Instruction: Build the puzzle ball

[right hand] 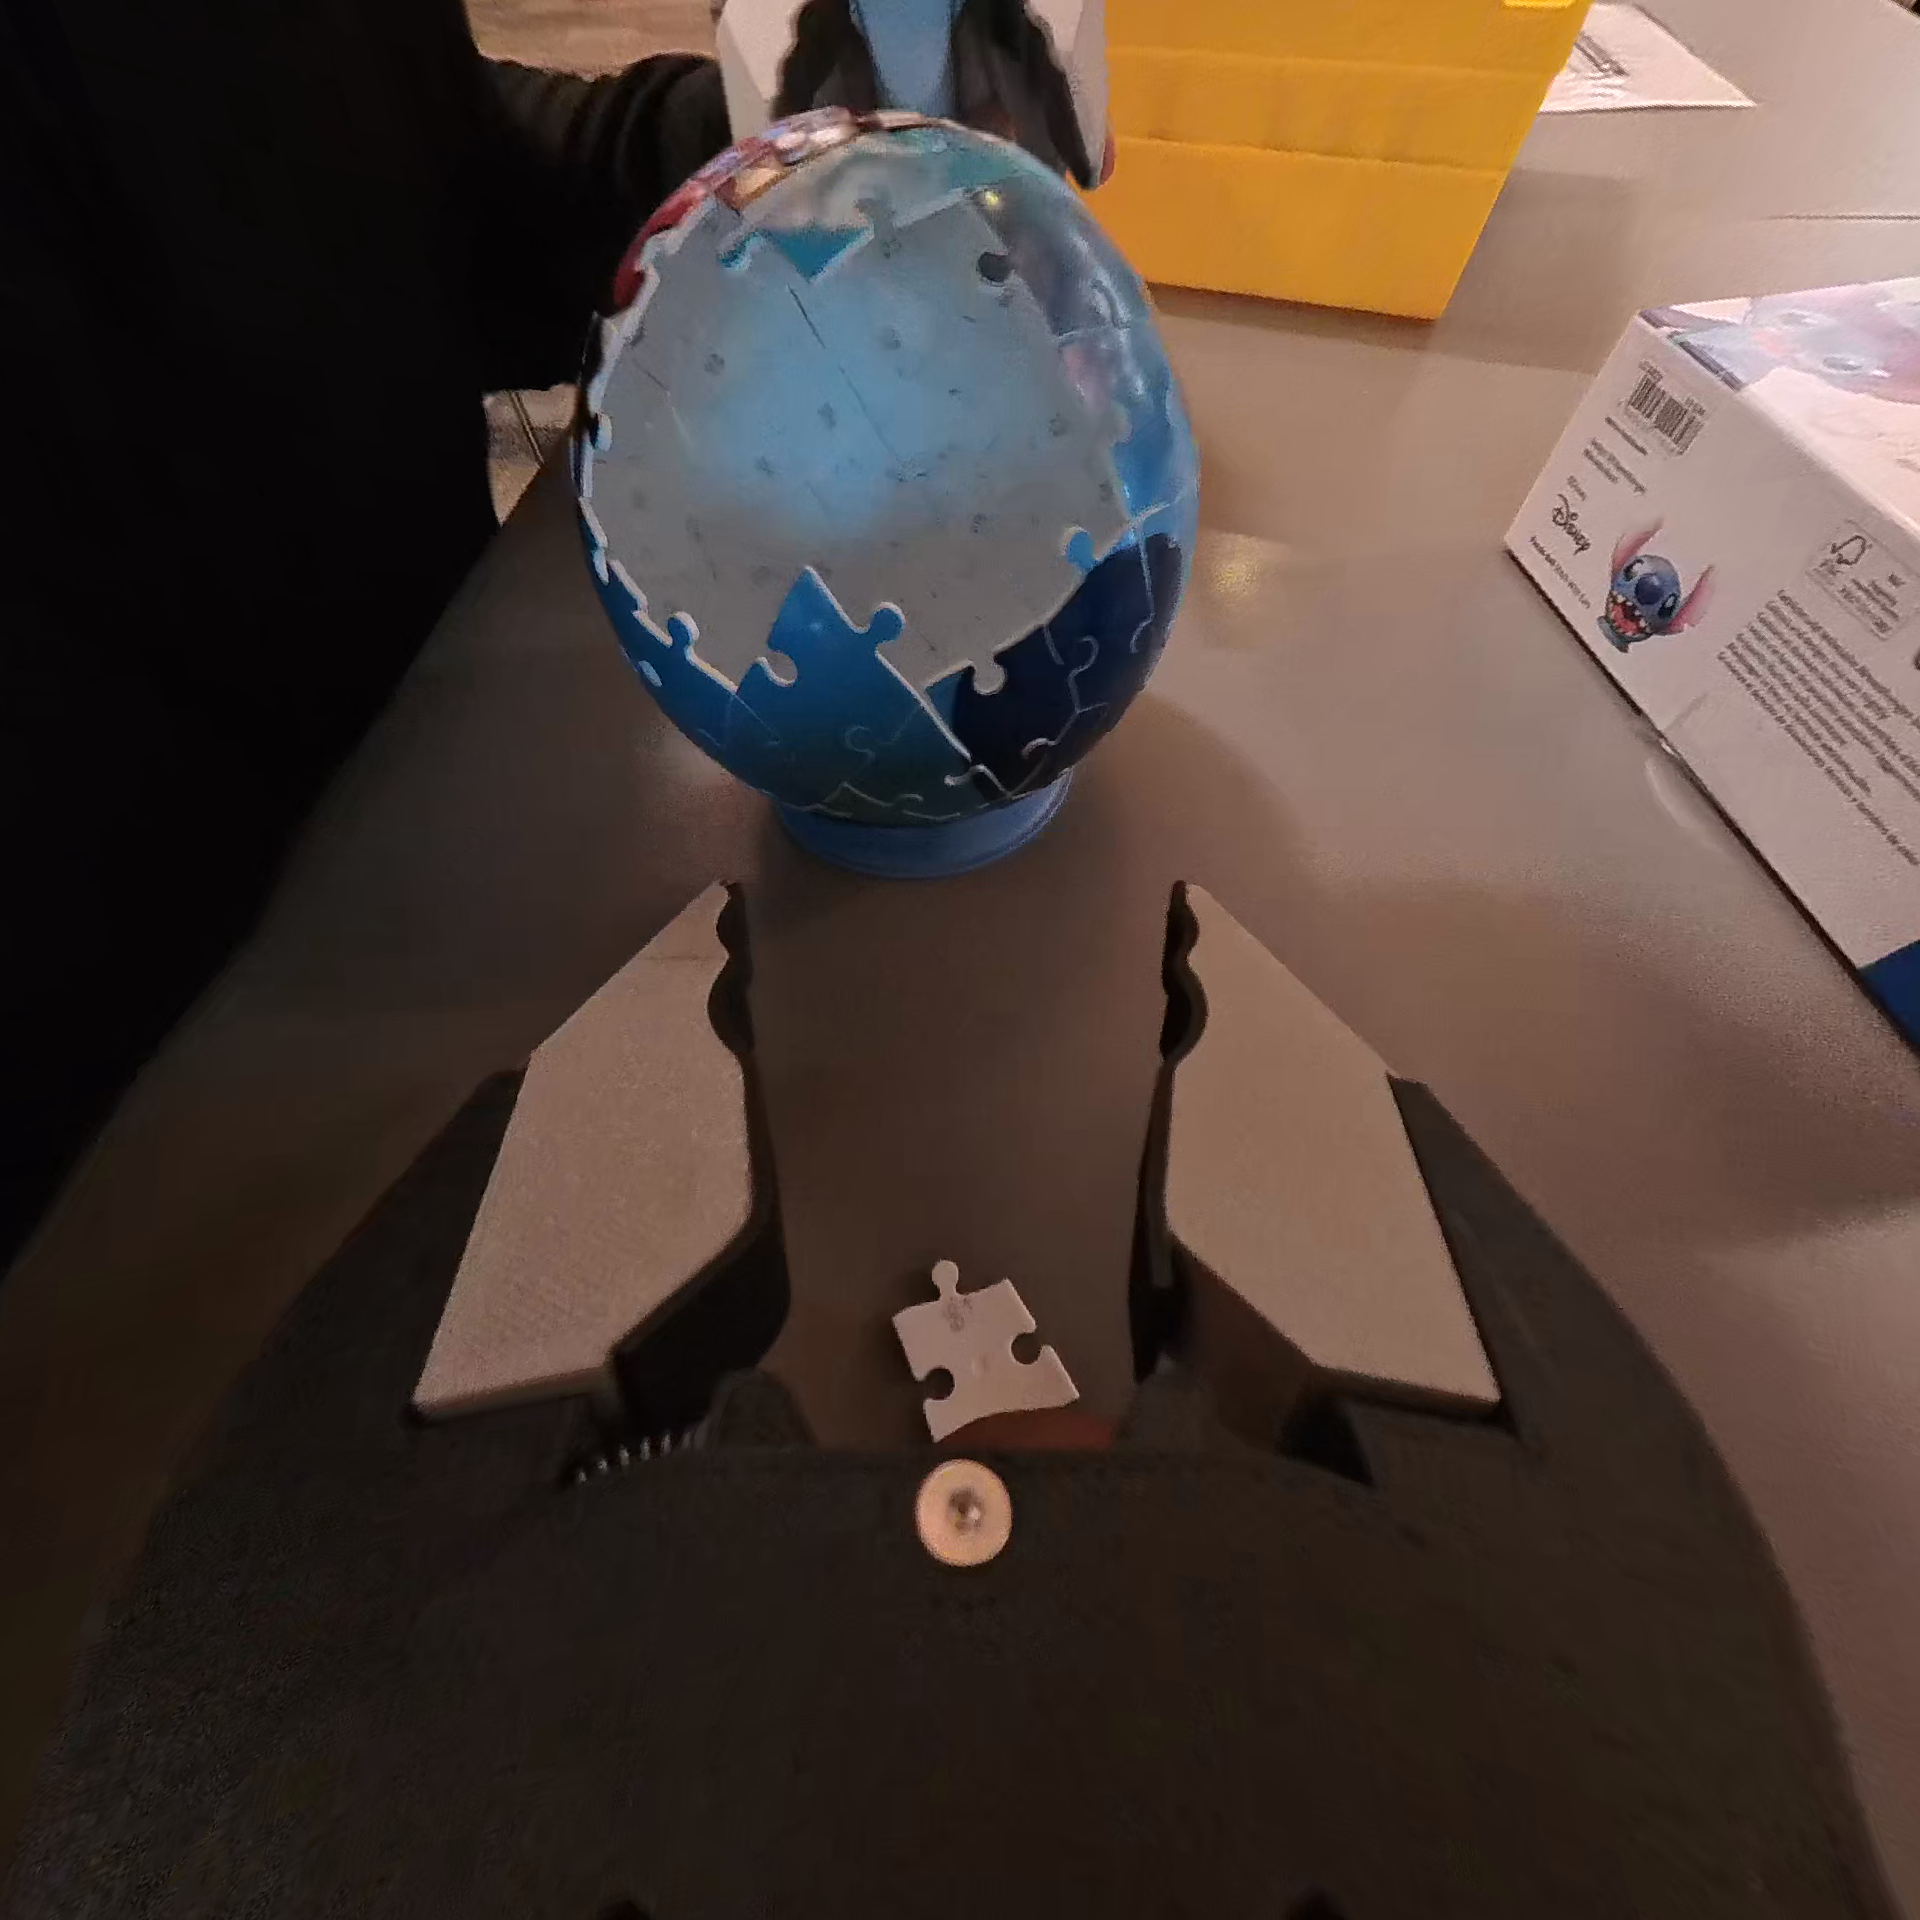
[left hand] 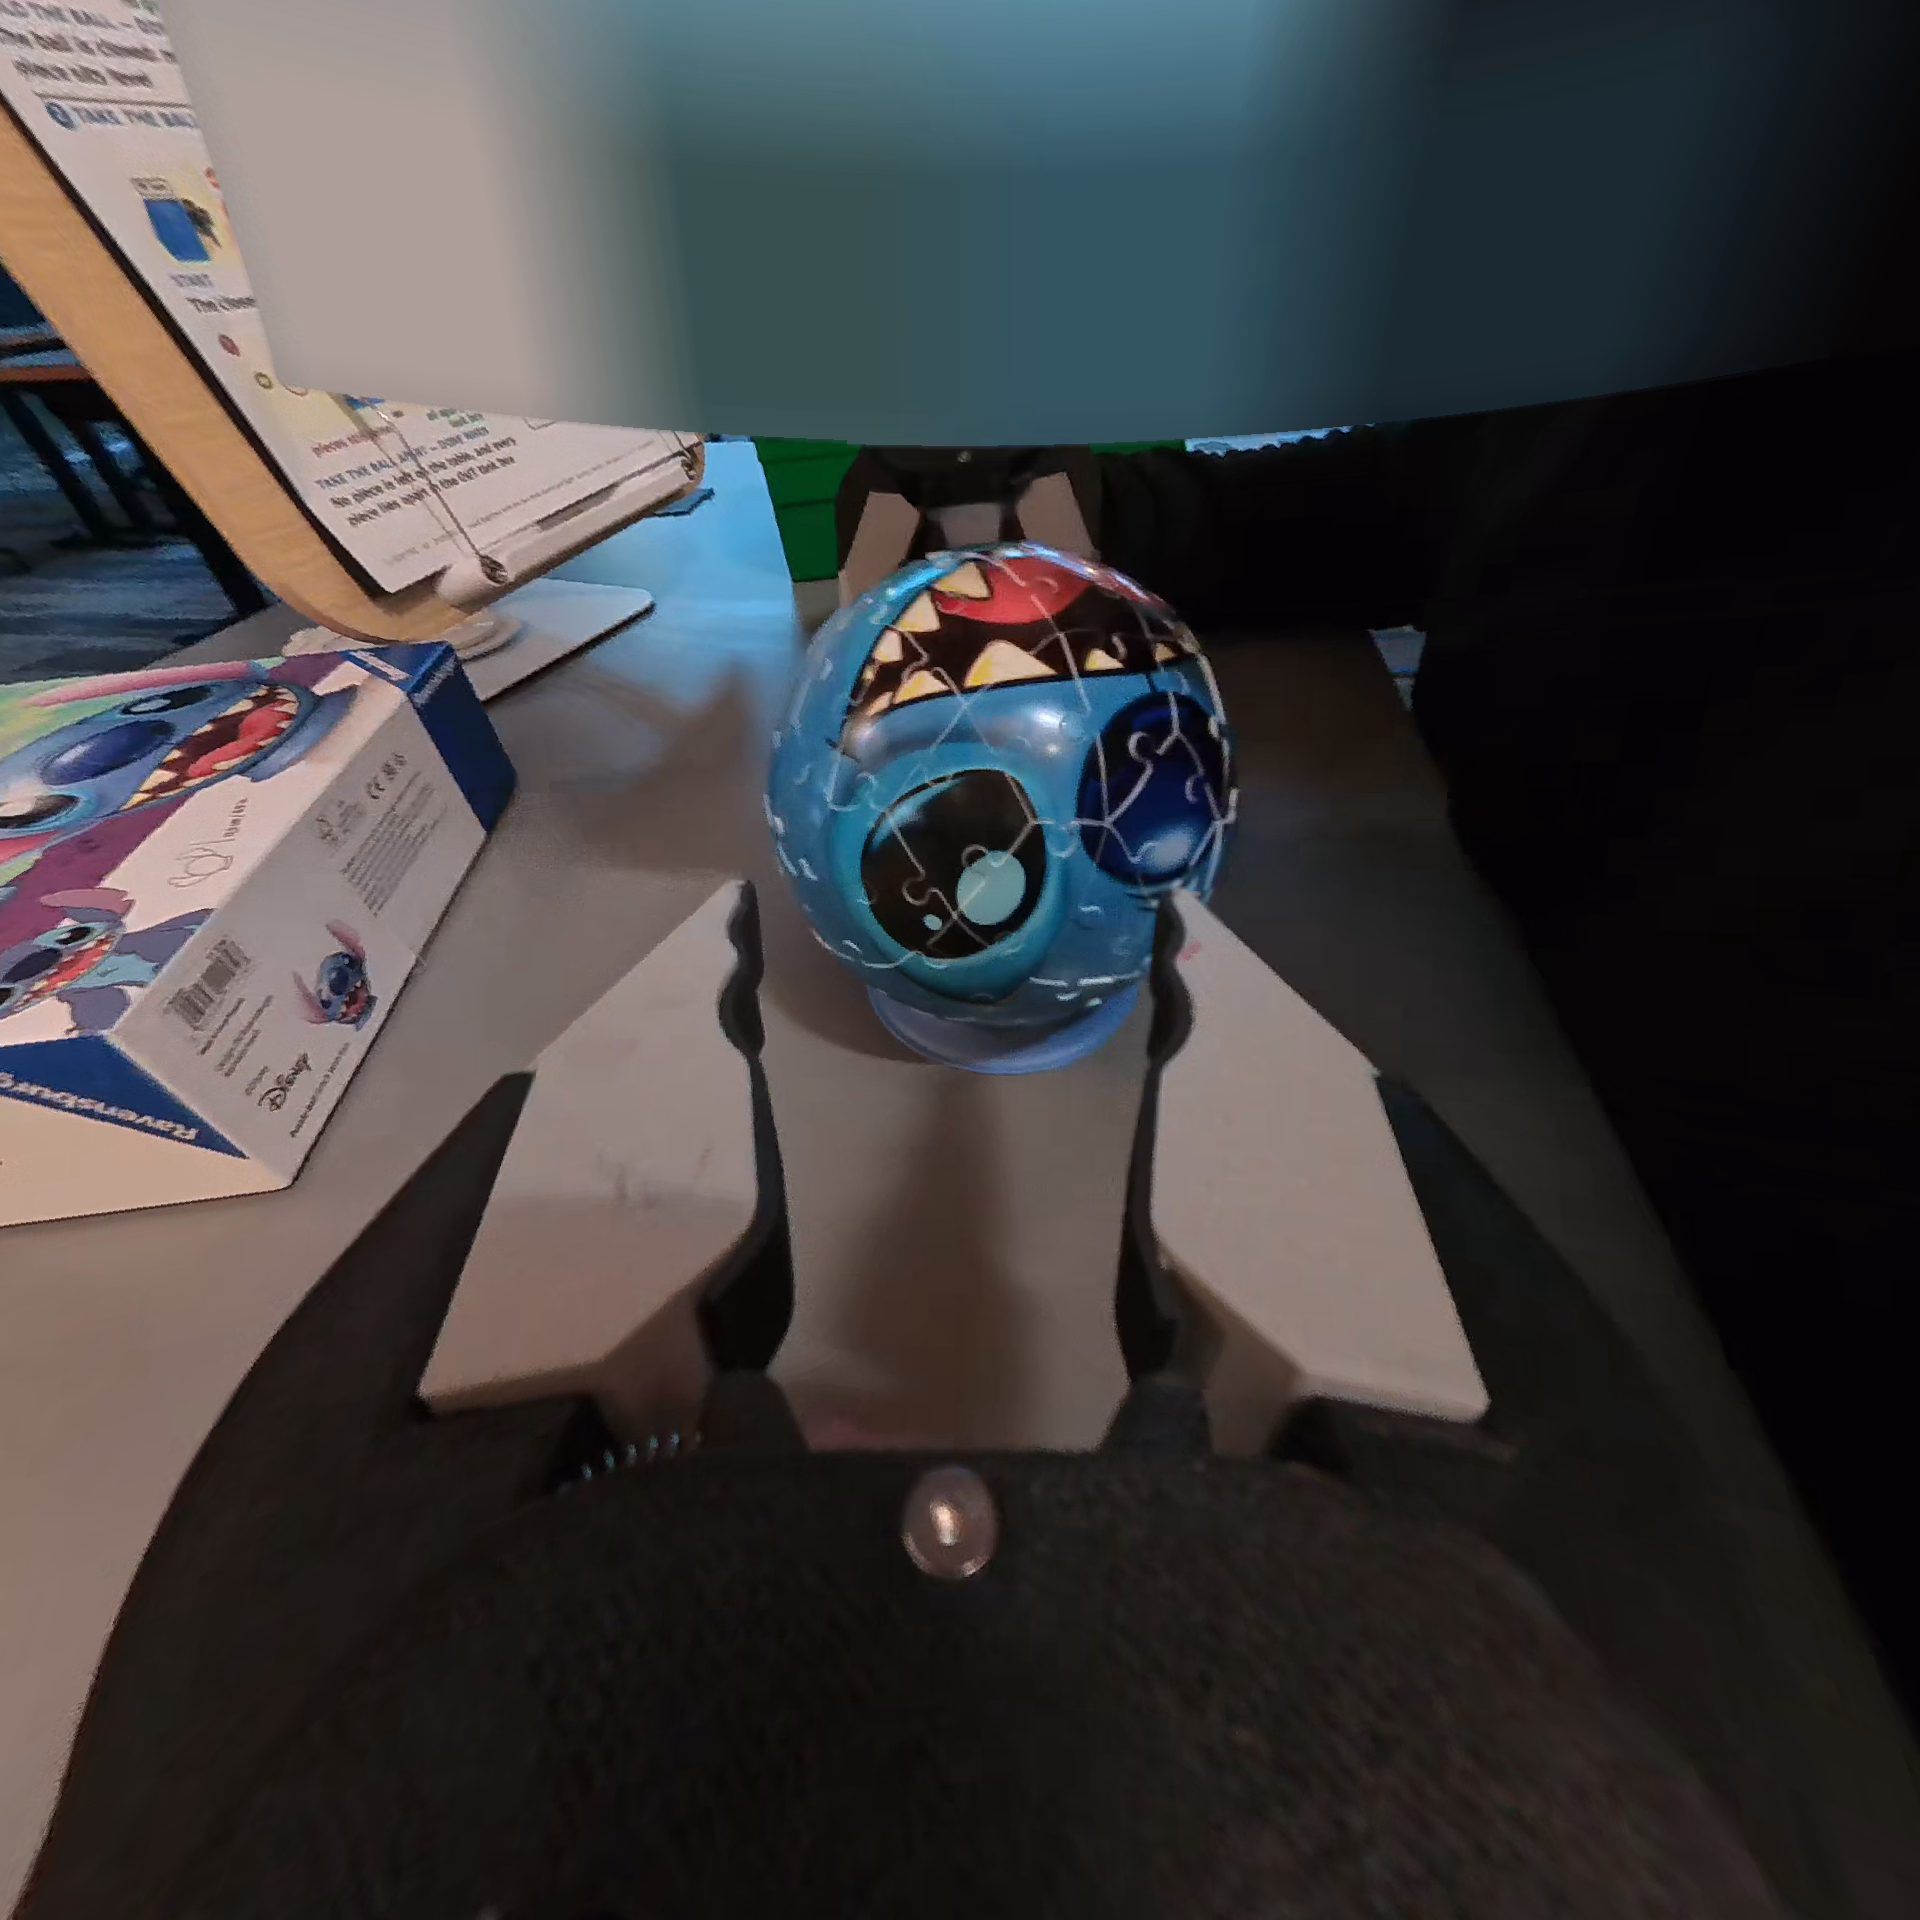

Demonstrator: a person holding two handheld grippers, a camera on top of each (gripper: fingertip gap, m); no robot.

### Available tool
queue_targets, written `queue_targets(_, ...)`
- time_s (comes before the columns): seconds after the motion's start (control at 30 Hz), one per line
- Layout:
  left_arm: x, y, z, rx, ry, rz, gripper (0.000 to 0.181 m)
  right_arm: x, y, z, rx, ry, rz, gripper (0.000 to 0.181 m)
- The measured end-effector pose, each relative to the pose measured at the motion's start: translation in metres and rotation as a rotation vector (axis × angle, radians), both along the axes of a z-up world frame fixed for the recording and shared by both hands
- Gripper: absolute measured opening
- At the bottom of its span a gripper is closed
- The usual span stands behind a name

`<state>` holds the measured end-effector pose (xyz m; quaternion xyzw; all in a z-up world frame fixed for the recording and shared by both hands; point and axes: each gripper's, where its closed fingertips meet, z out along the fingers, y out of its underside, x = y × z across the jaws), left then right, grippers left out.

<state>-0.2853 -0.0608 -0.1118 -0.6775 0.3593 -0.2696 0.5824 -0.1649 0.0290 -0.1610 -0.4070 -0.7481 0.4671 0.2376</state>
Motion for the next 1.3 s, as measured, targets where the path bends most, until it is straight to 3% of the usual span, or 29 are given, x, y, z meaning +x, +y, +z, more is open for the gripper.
queue_targets(0.17, 0.013, -0.003, -0.014, -0.004, 0.074, -0.032, 0.082, -0.002, -0.012, 0.000, 0.066, 0.028, 0.010, 0.087)
queue_targets(0.23, 0.017, 0.000, -0.022, 0.000, 0.126, -0.014, 0.088, -0.007, -0.014, -0.002, 0.085, 0.043, -0.009, 0.101)
queue_targets(0.43, 0.025, 0.007, -0.028, 0.041, 0.187, 0.033, 0.095, -0.018, -0.016, -0.004, 0.177, 0.112, -0.053, 0.115)
queue_targets(0.67, 0.042, 0.010, -0.037, 0.085, 0.269, 0.079, 0.104, -0.022, -0.028, -0.007, 0.208, 0.136, -0.034, 0.115)
queue_targets(0.9, 0.043, 0.019, -0.035, 0.134, 0.306, 0.160, 0.102, -0.032, -0.037, -0.008, 0.265, 0.159, -0.047, 0.115)
queue_targets(1.1, 0.045, 0.025, -0.042, 0.114, 0.347, 0.166, 0.106, -0.039, -0.034, -0.006, 0.263, 0.173, -0.077, 0.104)
queue_targets(1.3, 0.044, 0.028, -0.043, 0.080, 0.331, 0.187, 0.106, -0.040, -0.033, -0.003, 0.216, 0.160, -0.077, 0.106)
